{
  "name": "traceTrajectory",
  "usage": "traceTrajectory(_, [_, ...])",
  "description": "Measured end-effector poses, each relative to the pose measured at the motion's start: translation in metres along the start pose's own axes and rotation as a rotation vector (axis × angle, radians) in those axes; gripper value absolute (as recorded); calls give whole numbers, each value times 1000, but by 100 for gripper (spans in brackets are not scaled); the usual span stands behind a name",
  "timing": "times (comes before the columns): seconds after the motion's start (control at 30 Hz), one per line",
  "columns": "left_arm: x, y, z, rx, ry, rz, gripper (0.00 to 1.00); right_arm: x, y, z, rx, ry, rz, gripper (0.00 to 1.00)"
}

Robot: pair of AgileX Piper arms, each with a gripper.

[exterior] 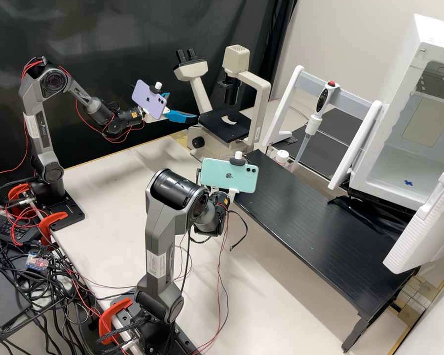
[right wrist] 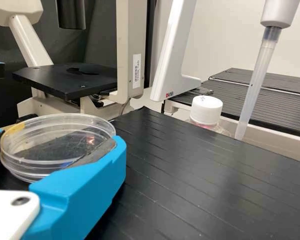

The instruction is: Move the petri dish to the incubator

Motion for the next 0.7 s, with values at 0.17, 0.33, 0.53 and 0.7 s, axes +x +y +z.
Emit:
traceTrajectory(0.17, [0,0,0,0,0,0,100,0,0,0,0,0,0,0])
traceTrajectory(0.33, [0,0,0,0,0,0,100,0,1,1,-2,-4,3,0])
traceTrajectory(0.53, [0,0,0,0,0,0,100,-4,12,13,2,-51,49,0])
traceTrajectory(0.7, [0,0,0,0,0,0,100,-13,30,25,-20,-122,119,0])
